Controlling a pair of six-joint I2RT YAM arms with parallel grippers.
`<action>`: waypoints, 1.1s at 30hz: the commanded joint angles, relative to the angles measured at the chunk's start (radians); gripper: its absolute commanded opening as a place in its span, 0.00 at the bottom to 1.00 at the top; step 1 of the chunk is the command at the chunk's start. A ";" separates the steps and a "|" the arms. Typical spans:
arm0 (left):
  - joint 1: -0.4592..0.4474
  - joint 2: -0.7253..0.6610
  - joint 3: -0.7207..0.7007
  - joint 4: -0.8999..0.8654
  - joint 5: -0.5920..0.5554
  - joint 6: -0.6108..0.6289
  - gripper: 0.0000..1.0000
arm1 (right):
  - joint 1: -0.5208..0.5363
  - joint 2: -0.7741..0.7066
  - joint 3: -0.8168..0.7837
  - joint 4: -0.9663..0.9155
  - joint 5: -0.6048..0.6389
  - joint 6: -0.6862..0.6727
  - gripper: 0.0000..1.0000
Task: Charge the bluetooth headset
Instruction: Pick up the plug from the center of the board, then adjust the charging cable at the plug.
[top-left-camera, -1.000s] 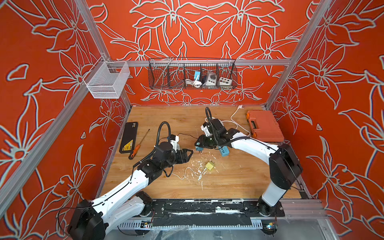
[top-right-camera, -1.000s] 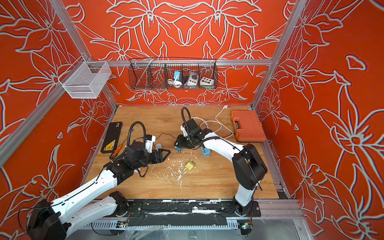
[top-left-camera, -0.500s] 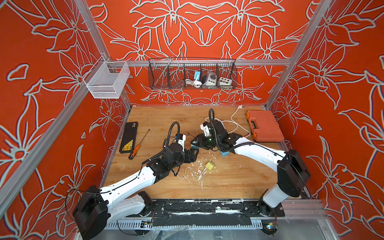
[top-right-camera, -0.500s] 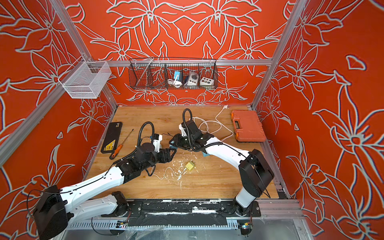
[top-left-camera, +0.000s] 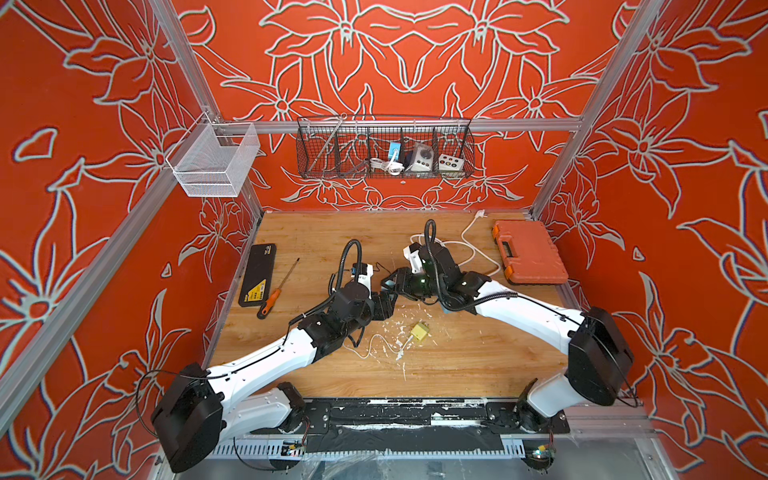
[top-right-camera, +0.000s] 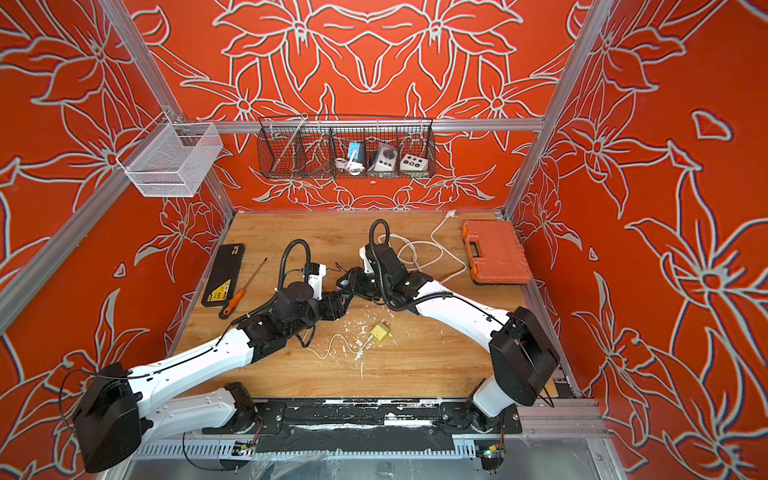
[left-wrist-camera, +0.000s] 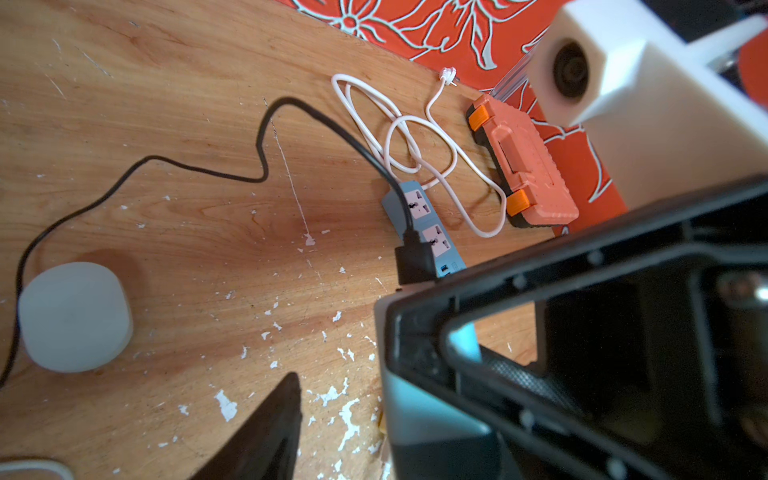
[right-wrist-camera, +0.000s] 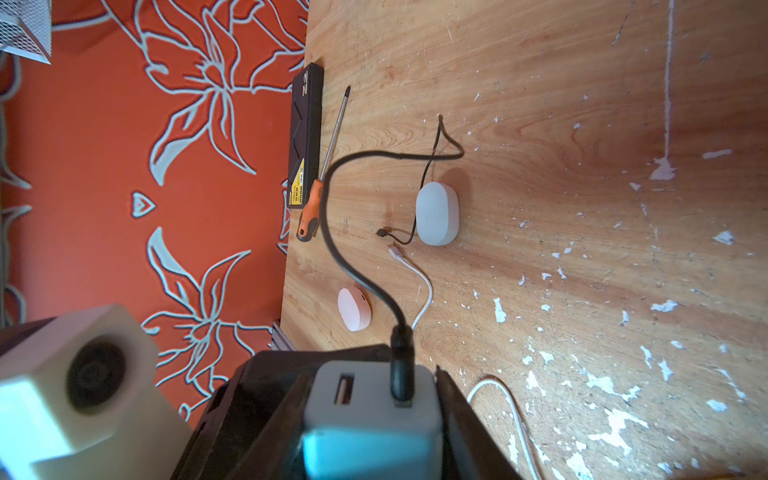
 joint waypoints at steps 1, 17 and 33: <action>-0.006 0.001 0.019 0.049 -0.007 -0.004 0.62 | 0.018 -0.023 -0.015 0.025 0.010 0.033 0.40; -0.005 -0.046 -0.006 0.028 0.022 0.025 0.21 | 0.022 -0.024 -0.032 0.026 0.014 0.013 0.50; -0.005 -0.173 -0.063 -0.016 0.045 0.110 0.16 | -0.037 -0.106 0.070 -0.280 -0.038 -0.265 0.64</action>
